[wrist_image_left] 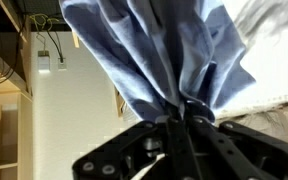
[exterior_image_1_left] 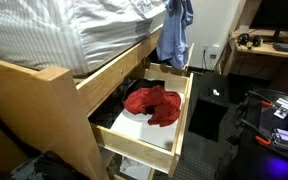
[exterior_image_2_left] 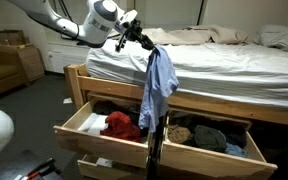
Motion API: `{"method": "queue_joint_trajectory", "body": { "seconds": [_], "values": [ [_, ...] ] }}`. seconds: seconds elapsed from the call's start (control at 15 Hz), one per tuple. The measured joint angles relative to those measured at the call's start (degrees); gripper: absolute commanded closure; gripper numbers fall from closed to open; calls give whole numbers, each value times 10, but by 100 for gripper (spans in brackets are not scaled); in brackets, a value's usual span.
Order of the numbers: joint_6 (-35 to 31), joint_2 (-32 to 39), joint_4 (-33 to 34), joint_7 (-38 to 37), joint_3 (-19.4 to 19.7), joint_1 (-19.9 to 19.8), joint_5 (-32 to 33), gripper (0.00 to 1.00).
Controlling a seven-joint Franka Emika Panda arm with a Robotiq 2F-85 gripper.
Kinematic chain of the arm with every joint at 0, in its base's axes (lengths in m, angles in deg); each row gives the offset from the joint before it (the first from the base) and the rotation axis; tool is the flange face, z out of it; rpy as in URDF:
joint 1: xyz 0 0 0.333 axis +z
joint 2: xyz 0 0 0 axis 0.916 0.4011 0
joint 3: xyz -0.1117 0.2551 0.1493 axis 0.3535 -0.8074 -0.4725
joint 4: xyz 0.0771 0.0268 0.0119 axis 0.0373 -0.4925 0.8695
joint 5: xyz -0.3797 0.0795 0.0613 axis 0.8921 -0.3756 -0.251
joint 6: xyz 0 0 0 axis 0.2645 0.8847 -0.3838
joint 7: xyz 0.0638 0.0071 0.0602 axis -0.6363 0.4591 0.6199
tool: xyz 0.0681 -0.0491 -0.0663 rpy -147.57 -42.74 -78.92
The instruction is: Take the blue shirt out of the top left drawer and put it on the bed
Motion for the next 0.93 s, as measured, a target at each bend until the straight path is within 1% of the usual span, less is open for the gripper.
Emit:
{"method": "queue_joint_trajectory", "body": {
  "seconds": [0.2,0.33,0.53,0.67,0.93],
  "values": [
    [-1,51,14,-8,82,69,-42,99],
    [-12,96,19,-8,120,98,-75,99],
    [-42,163,19,-6,143,104,-117,99],
    [-74,202,18,-1,157,105,-142,99],
    [-130,262,18,50,198,122,-195,99]
  ]
}}
